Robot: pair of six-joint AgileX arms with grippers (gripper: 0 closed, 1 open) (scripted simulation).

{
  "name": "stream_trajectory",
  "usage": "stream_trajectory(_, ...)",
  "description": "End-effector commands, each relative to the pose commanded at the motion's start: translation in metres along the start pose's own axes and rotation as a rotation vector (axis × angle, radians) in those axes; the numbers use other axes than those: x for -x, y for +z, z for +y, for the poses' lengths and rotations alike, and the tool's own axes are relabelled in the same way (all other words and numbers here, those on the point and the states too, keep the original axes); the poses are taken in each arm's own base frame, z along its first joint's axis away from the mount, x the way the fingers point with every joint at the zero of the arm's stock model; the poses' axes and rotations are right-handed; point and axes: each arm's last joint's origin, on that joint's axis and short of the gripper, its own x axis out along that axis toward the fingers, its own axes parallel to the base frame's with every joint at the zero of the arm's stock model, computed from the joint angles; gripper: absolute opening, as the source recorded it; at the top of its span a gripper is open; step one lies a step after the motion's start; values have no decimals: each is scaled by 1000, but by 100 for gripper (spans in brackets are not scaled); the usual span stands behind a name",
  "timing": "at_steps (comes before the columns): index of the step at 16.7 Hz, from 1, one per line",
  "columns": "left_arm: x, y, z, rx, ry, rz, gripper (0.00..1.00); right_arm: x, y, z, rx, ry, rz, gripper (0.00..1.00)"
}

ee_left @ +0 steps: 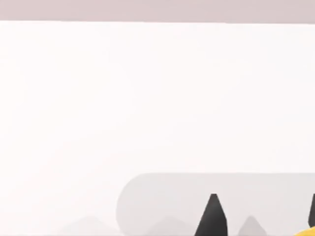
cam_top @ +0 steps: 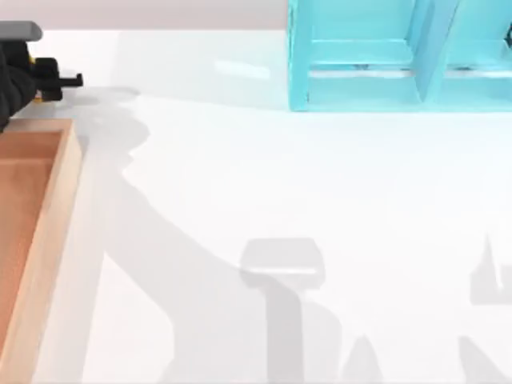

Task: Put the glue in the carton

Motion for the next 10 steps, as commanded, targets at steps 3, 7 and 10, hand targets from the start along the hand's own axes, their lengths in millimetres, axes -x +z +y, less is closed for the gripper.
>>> stream_trajectory(3,1,6,-2,-1,-2,-11,0,0,0,0,0,0,0,100)
stream_trajectory(7,5,25,-3,-15,-13,-17,0,0,0,0,0,0,0,100)
stream_trajectory(10,17,54,-5,-18,-19,-16,0,0,0,0,0,0,0,100)
